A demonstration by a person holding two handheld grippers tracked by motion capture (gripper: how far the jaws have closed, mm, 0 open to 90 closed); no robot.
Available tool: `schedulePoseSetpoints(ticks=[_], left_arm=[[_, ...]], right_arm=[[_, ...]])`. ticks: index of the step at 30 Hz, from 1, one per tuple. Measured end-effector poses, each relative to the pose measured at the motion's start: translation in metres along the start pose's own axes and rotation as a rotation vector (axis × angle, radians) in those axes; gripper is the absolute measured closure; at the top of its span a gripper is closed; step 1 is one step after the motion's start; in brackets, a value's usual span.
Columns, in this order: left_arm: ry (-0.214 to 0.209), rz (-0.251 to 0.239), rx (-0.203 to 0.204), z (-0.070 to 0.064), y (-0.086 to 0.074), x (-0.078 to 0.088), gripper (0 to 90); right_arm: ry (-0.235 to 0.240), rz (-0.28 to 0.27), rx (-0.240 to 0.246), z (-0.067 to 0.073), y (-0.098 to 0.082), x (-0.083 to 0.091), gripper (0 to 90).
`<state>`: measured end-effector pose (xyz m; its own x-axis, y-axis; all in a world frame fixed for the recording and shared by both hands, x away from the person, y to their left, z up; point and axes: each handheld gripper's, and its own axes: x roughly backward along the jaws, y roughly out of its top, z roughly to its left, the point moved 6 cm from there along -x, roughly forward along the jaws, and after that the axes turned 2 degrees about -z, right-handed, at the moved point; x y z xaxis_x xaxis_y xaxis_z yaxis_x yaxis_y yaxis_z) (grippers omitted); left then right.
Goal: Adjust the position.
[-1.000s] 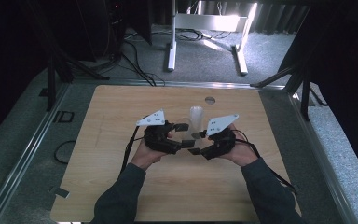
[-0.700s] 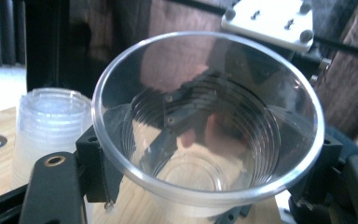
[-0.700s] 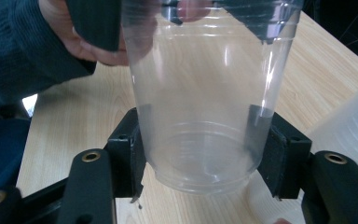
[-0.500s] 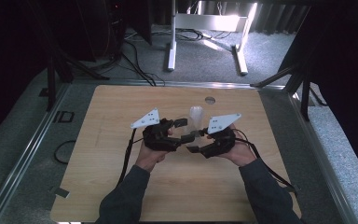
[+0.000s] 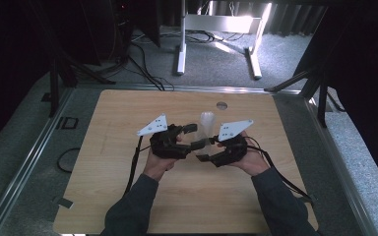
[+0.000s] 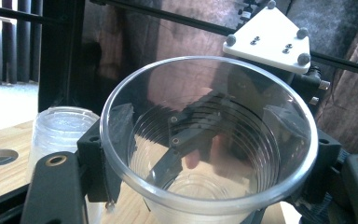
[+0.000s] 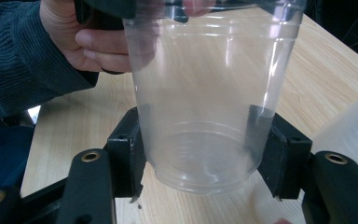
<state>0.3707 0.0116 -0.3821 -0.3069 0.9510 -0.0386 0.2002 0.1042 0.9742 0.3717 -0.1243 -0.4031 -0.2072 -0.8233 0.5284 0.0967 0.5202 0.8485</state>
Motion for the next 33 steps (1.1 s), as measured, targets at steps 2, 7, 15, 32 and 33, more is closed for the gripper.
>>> schedulePoseSetpoints(ticks=[2, 7, 15, 32, 33], left_arm=[[0.001, -0.002, 0.0, 0.0, 0.0, 0.0, 27.1], [0.005, -0.001, -0.001, -0.001, -0.001, -0.001, 27.1], [0.027, -0.016, -0.008, 0.002, 0.003, 0.003, 28.8], [0.208, 0.018, -0.057, 0.02, 0.001, 0.026, 29.3], [0.225, 0.023, -0.062, 0.021, 0.001, 0.028, 29.4]], right_arm=[[0.003, -0.003, -0.002, 0.0, 0.0, -0.001, 41.0], [0.007, -0.001, -0.013, 0.0, -0.001, -0.001, 40.9], [-0.001, 0.022, -0.016, 0.0, -0.004, -0.003, 30.9], [-0.06, 0.005, -0.041, -0.007, -0.005, 0.01, 23.9], [-0.062, 0.001, -0.04, -0.008, -0.004, 0.011, 23.9]])
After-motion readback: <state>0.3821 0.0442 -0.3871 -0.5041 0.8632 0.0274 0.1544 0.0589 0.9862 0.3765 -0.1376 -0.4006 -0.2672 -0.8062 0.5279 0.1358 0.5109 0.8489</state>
